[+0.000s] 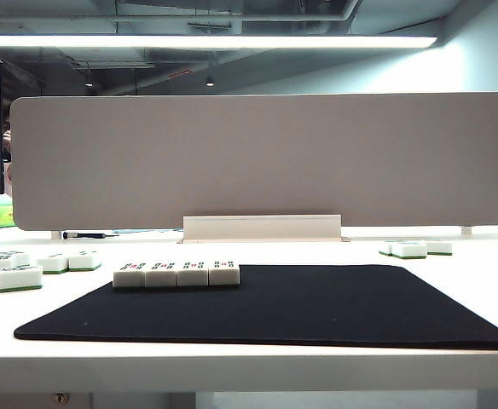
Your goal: Arrange four mahjong tiles into a neat stack, creating two layers of paired tiles.
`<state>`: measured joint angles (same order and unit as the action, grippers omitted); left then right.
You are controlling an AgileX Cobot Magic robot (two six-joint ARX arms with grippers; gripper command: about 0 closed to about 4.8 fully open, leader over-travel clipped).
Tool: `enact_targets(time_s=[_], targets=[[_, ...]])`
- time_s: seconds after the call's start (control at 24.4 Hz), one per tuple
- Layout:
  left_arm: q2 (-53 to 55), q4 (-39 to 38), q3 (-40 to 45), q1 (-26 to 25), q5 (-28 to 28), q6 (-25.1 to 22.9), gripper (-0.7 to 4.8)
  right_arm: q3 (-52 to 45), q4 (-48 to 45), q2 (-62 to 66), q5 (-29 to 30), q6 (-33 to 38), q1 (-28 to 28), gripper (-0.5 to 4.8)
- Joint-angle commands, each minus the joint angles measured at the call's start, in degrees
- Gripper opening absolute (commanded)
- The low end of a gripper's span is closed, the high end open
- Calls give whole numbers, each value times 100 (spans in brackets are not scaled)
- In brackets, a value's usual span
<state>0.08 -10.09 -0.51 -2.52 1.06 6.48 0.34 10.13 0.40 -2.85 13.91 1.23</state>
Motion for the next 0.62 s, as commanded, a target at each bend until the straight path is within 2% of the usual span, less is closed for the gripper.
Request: enact_targets(time_s=[0.04, 0.62], targets=[[2, -63, 17, 2, -24, -2, 111, -2, -87, -48, 0, -96, 4, -1], [2, -66, 17, 2, -22, -2, 111, 0, -13, -46, 13, -369, 15, -1]])
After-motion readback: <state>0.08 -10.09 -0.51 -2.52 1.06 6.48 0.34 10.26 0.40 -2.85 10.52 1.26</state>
